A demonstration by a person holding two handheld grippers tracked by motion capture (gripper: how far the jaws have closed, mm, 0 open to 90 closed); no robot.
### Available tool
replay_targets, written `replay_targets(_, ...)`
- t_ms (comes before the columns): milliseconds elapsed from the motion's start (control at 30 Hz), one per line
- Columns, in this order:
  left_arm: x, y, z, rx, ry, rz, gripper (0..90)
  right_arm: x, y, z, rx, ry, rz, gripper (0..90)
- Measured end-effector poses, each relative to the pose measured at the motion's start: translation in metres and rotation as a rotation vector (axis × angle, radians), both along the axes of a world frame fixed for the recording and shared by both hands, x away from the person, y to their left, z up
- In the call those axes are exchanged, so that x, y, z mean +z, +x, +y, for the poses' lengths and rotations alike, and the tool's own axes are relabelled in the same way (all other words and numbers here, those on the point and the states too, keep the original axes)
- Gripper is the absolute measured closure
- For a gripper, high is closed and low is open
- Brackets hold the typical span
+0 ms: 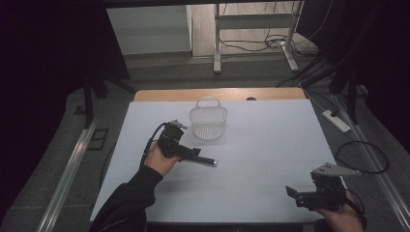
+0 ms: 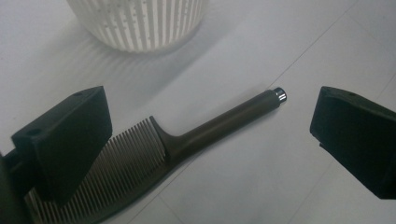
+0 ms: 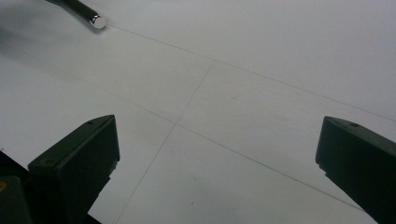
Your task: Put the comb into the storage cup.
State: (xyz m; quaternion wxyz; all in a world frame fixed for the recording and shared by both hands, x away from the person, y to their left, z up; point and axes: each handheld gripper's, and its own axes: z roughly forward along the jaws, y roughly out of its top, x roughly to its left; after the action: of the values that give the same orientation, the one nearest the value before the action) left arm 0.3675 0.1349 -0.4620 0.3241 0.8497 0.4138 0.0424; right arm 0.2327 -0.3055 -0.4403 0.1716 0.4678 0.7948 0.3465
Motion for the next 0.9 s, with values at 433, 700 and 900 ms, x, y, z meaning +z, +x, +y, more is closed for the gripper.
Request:
replay_targets(433, -0.0029, 0.0096, -0.0085, 0.006, 0.011, -0.001, 1.1, -0.0002, 0.0004, -0.0003, -0.005, -0.001, 0.003, 0.2)
replay_targets(700, -0.0036, 0.0075, -0.0080, -0.017, 0.013, 0.008, 43.8, -0.0002, 0.0005, -0.0003, -0.006, -0.002, 0.003, 0.8)
replay_targets(900, -0.0062, 0.0077, -0.0064, -0.023, 0.020, 0.009, 75.5, -0.0003, 0.0005, -0.0002, -0.003, -0.003, 0.005, 1.0)
